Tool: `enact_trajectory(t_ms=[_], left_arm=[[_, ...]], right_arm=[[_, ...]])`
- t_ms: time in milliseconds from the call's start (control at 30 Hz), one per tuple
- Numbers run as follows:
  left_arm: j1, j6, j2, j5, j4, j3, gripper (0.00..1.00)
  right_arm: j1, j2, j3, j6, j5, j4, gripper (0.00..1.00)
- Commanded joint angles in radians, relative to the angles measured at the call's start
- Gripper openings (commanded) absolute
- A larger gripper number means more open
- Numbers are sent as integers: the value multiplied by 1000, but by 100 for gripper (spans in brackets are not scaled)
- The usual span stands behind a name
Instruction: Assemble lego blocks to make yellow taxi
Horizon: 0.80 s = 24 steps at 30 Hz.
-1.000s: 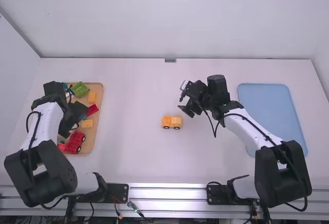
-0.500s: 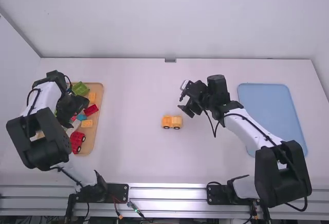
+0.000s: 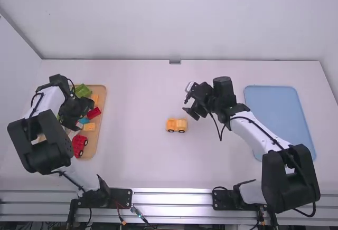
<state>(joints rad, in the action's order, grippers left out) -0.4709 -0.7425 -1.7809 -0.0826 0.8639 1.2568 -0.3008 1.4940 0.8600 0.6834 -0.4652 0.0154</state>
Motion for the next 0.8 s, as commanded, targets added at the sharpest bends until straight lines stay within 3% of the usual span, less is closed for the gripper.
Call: enact_trajectory(t_ms=[0, 167, 400, 567, 767], left_arm=[[6, -39, -1, 42, 23, -5, 99], [18, -243, -1, 219, 105, -5, 99], [16, -246, -1, 229, 106, -21, 99], [13, -253, -2, 194, -4, -108, 99], [19, -177, -2, 125, -145, -186, 91]], right_arm=[[1, -8, 9, -6, -5, 6, 99], [1, -8, 10, -6, -5, 7, 99], [0, -8, 9, -3, -5, 8, 99], [1, -8, 9, -3, -5, 7, 99], [1, -8, 9, -3, 3, 7, 99]])
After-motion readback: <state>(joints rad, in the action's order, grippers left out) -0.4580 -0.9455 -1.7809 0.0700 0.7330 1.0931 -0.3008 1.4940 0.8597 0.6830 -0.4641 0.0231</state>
